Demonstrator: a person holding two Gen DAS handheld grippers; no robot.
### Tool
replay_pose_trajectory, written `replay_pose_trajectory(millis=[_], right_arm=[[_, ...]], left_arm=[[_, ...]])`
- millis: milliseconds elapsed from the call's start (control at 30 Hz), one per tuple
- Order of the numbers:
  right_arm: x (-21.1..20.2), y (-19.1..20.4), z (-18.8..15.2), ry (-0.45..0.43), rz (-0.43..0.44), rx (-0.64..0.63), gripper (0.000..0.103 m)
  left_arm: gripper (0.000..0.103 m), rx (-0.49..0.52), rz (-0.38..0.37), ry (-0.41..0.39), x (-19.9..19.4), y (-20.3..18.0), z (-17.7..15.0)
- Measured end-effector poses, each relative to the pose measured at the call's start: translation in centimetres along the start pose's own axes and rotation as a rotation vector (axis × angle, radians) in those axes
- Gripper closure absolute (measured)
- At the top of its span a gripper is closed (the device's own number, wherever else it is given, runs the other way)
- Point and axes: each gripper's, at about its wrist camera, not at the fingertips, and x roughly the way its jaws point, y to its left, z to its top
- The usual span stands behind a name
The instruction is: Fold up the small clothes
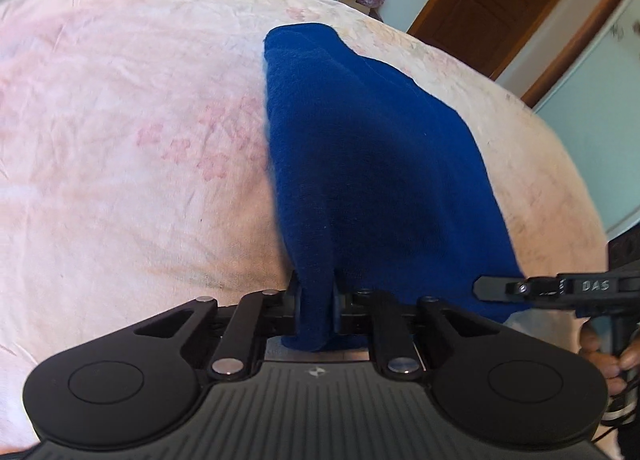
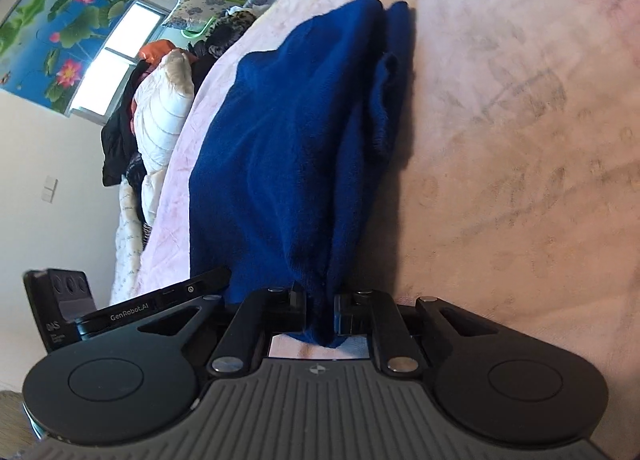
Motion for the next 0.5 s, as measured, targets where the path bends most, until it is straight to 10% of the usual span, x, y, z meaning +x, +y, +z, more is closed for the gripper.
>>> replay_pose_trajectory(millis=[500], right_arm=[[-1.4, 1.8, -0.9, -0.005, -0.017, -0.051, 0.088]], left_arm=[[0.094, 0.100, 0.062, -0.022, -2.4, -0.8, -1.3]])
